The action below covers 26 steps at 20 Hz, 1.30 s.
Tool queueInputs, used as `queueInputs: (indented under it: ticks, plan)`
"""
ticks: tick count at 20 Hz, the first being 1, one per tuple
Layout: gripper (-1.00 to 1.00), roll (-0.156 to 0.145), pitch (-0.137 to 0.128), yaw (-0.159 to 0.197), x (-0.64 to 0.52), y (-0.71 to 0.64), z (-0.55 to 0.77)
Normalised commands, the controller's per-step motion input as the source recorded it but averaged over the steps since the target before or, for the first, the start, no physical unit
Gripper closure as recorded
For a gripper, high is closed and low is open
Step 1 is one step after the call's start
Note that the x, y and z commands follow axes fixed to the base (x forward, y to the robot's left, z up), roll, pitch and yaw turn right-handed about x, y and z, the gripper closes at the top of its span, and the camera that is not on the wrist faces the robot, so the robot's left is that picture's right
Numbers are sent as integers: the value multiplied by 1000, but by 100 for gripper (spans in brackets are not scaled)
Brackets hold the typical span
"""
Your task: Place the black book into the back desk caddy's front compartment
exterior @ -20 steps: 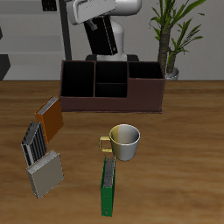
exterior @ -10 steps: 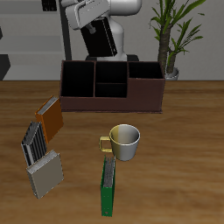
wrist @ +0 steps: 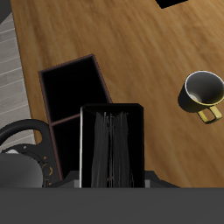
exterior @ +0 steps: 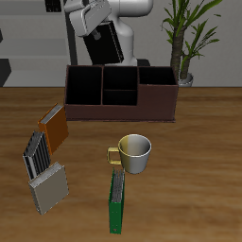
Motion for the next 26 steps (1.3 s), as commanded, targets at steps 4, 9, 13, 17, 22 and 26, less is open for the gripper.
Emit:
queueInputs:
  ticks: [4, 9, 13, 17, 22, 26]
  plan:
    - [100, -64, 29, 104, 58, 102, -139]
    - [100, -33, -8, 70, 57, 39, -44]
    - [100, -19, 7, 46, 34, -26, -34]
    - [100, -23, -6, 42, 57, 40, -19]
    - [100, -1, 12, 36, 43, 110, -59]
    - [100, -9, 29, 38, 17, 57, -15]
